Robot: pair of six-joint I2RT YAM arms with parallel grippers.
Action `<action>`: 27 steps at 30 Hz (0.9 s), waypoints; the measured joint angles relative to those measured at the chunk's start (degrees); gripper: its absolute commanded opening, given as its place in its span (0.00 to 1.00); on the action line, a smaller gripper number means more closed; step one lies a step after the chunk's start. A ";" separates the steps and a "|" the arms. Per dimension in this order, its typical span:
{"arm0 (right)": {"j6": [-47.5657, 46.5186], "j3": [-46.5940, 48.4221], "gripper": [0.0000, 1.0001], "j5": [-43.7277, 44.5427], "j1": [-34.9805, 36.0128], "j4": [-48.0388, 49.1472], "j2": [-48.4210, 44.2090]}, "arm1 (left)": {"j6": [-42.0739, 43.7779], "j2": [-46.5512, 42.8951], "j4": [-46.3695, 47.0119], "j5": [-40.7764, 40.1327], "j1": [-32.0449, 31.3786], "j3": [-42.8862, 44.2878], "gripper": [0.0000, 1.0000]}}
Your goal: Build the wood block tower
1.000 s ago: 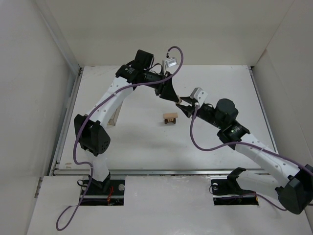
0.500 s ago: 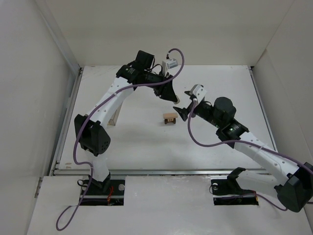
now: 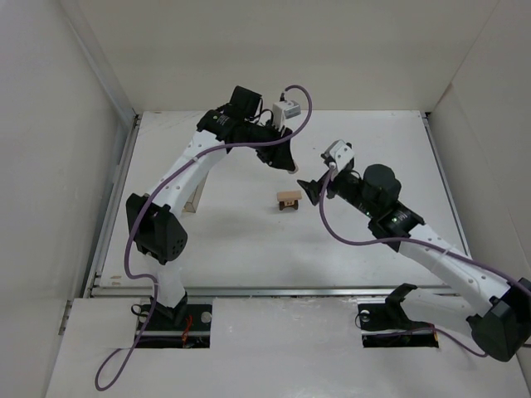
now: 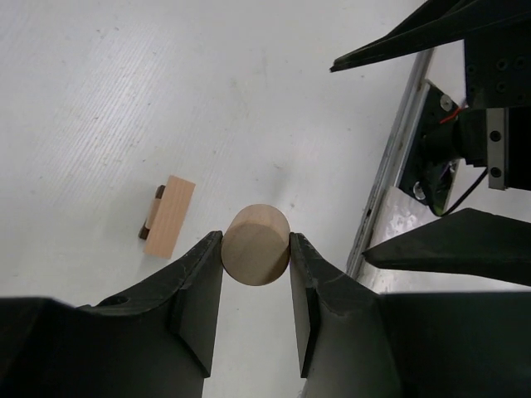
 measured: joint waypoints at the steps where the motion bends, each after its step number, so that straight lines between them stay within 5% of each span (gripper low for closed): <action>1: 0.02 0.00 1.00 0.39 0.00 -0.09 -0.11 | 0.15 0.00 0.00 -0.66 -0.02 0.00 0.00; 11: 2.45 0.52 1.00 9.14 0.02 -4.09 -1.88 | 5.49 -0.42 1.16 -14.40 -1.31 -1.49 0.00; 19: 5.46 -1.25 1.00 22.21 -0.28 -5.42 -11.89 | 11.82 -3.63 7.32 -26.58 -6.54 -17.29 0.00; 27: 7.82 -3.65 1.00 26.18 -1.36 -6.93 -13.99 | 16.70 -6.47 15.37 -32.46 -12.28 -25.31 0.00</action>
